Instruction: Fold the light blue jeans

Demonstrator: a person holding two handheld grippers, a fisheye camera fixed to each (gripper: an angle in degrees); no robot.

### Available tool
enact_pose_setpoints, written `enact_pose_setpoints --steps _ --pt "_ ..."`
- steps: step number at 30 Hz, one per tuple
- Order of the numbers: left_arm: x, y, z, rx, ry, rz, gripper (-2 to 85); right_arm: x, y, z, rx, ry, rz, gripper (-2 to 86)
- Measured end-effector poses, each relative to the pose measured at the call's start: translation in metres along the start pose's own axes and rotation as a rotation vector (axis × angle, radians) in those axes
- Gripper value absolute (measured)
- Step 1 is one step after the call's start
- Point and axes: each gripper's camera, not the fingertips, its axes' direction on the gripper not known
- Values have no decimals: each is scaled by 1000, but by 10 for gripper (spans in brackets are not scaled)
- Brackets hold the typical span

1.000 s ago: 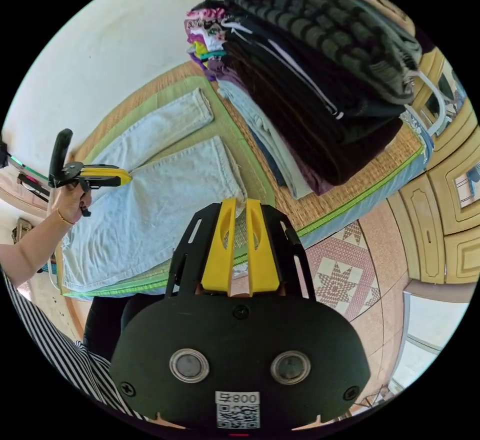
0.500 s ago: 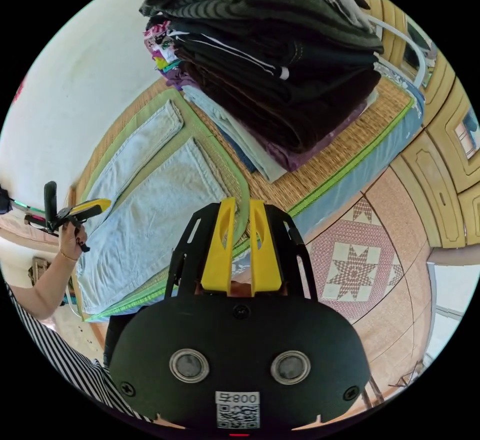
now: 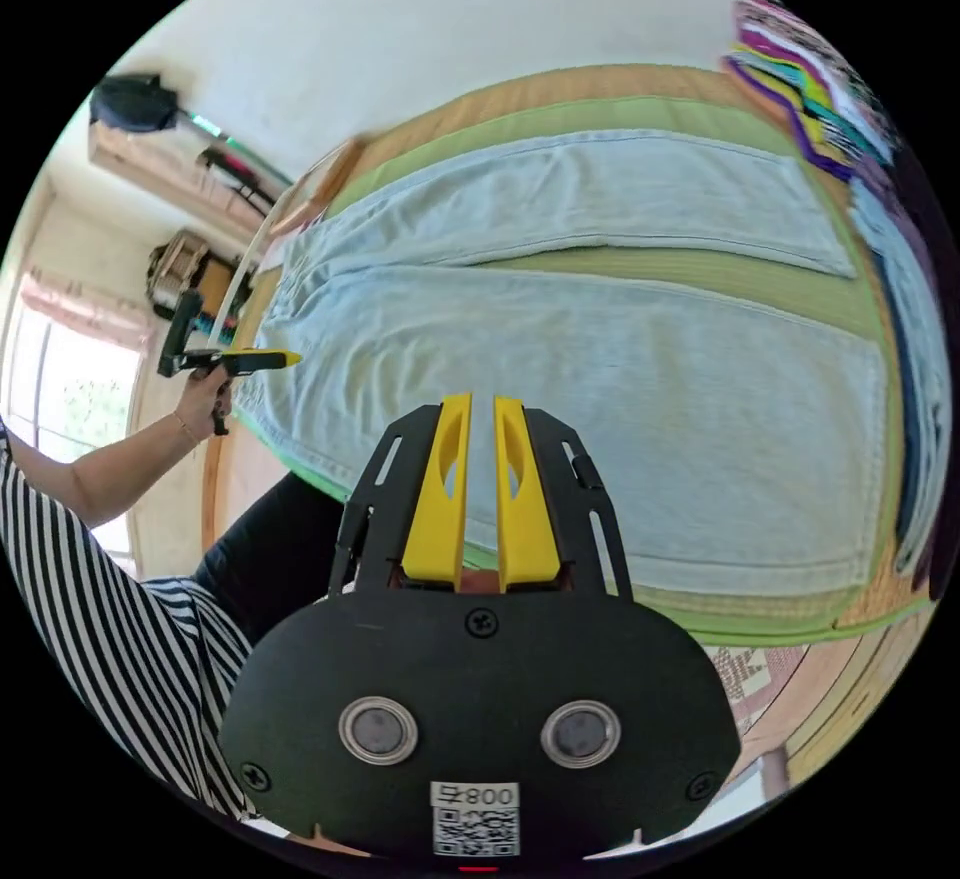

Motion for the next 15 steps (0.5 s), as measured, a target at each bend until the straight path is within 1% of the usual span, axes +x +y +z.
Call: enact_pose_setpoints --steps 1,2,4,8,11,15 --pt "-6 11 -2 -2 26 -10 5 -13 -6 12 -43 -11 -45 52" --pt "-11 21 -10 43 64 -37 4 -28 -12 24 -77 1 -91 51" --pt "-12 32 -22 43 96 -52 3 -47 -20 44 -151 37 -156 49" --pt "-2 57 -51 17 54 47 2 -72 -32 73 -242 61 -225 36" --pt "-5 77 -72 34 88 57 2 -86 -39 77 -248 49 -254 32" --pt "-13 93 -98 49 157 34 1 -103 -54 87 -274 80 -303 34"
